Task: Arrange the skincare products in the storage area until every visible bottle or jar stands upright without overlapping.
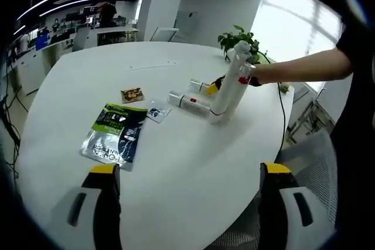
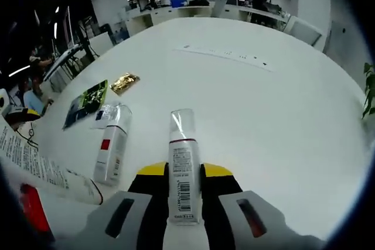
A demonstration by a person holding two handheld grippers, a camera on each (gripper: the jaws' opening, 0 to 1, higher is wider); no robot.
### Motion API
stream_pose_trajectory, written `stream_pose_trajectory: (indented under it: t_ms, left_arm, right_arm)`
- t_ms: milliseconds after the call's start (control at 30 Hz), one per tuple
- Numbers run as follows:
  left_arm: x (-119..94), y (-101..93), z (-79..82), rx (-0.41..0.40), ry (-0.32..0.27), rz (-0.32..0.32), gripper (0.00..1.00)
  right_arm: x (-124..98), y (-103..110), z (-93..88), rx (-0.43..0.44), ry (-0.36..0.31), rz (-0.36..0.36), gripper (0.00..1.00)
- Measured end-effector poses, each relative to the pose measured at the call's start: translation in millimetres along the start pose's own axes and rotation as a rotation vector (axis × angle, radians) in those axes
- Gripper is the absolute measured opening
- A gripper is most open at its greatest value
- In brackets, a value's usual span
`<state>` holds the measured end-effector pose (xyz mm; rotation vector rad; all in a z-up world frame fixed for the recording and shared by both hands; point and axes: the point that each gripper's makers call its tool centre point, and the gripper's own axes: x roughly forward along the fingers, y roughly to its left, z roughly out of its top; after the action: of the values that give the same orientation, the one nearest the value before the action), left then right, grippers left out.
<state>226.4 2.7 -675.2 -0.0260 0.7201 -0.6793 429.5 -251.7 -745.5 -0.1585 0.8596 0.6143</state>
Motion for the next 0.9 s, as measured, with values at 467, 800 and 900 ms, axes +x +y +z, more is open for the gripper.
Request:
stream_pose_trajectory:
  t_ms: [467,800,900]
  left_arm:
    - [-2,-12.4,4.9,0.026,-0.016,-0.021,0.91]
    - [-12,-20.4,17.6,-0.003,-0.065,-0.042,0.89]
    - [-14,-24.1,21.9,-0.01,-0.078,-0.046,0.88]
  right_arm:
    - [-31,-11,-8.8,0.086,-0.064,-0.035,0.2]
    - [-62,-7,-23.4,0.161,-0.119,-0.059,0.2]
    - [-70,-8,-27.7,0.177,-0.13,-0.068,0.2]
